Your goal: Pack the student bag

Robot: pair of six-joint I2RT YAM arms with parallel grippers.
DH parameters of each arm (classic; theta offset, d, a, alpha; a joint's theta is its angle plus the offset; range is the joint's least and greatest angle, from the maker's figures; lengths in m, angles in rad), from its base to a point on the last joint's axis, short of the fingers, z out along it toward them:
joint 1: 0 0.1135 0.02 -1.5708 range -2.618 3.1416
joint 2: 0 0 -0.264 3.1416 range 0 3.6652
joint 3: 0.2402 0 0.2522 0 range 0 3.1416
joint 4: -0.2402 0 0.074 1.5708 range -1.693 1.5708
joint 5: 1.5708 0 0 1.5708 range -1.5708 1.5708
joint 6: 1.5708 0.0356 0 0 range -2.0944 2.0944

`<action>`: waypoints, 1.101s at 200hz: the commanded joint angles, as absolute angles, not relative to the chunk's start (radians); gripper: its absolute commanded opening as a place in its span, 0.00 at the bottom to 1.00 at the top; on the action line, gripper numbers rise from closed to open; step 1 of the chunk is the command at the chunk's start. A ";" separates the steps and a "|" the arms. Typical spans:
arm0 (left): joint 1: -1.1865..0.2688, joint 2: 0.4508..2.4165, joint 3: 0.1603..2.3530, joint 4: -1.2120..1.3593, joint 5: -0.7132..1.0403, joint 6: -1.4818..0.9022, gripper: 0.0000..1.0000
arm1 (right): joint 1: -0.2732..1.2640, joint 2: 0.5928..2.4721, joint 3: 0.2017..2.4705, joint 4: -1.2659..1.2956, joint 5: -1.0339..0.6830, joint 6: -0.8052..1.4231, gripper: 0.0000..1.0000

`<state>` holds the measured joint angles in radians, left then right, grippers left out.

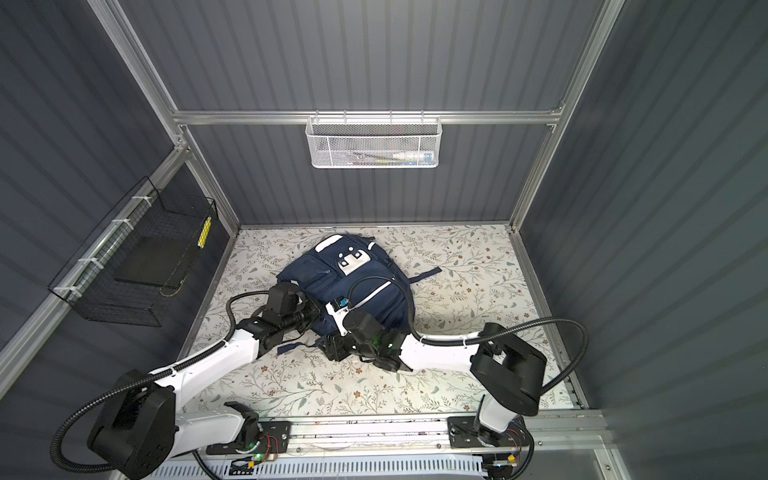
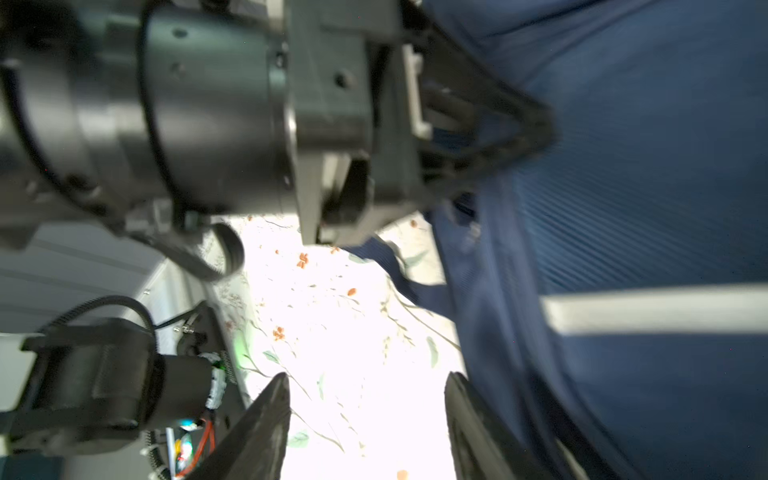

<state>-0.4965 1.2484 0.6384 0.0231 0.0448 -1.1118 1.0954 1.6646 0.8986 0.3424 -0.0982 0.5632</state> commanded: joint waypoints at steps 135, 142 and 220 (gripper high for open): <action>-0.649 1.156 0.642 0.037 0.011 -1.312 0.00 | 0.988 1.836 1.033 0.357 0.377 0.476 0.42; -0.650 1.149 0.648 0.034 0.008 -1.307 0.00 | 0.986 1.837 1.026 0.356 0.394 0.478 0.42; -0.650 1.086 0.646 -0.058 -0.044 -1.285 0.00 | 0.957 1.843 1.033 0.386 0.463 0.387 0.03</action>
